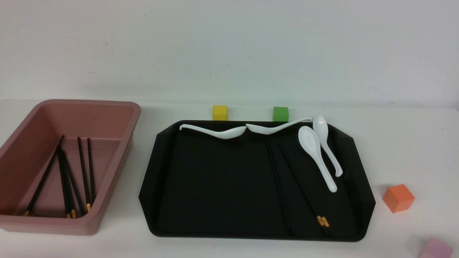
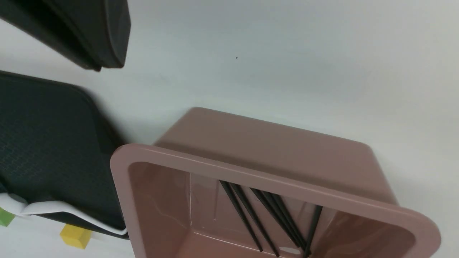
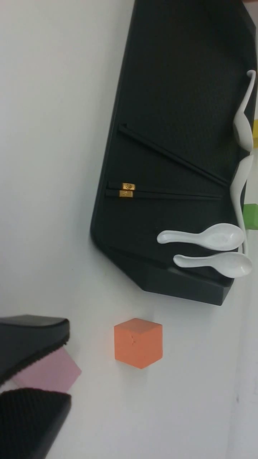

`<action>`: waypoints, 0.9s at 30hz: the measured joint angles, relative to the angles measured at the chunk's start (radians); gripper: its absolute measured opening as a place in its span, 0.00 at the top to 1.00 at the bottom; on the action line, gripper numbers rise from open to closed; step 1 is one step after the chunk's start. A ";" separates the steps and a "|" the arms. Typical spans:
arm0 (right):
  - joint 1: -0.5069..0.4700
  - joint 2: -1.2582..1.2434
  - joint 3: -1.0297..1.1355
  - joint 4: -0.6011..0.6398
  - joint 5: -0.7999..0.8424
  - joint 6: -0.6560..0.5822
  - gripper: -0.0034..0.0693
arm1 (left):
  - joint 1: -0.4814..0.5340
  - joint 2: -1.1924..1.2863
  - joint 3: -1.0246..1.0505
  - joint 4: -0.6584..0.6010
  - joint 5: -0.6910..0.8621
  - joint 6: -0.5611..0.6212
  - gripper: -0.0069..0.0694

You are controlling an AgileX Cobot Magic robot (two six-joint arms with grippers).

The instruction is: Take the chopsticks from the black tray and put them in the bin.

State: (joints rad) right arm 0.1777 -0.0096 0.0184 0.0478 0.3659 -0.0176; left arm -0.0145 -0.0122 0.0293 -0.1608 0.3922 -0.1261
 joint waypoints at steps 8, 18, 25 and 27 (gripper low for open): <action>0.000 0.000 0.000 0.000 0.000 0.000 0.62 | 0.000 0.000 0.000 0.000 0.000 0.000 0.88; 0.000 0.000 0.000 0.000 0.000 0.000 0.62 | 0.000 0.000 0.000 0.000 0.000 0.000 0.87; 0.000 0.000 0.000 0.000 0.000 0.000 0.62 | 0.000 0.000 0.000 0.000 0.000 0.000 0.87; 0.000 0.000 0.000 0.000 0.000 0.000 0.62 | 0.000 0.000 0.000 0.000 0.000 0.000 0.86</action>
State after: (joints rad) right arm 0.1777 -0.0096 0.0184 0.0478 0.3659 -0.0176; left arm -0.0145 -0.0122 0.0293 -0.1608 0.3922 -0.1261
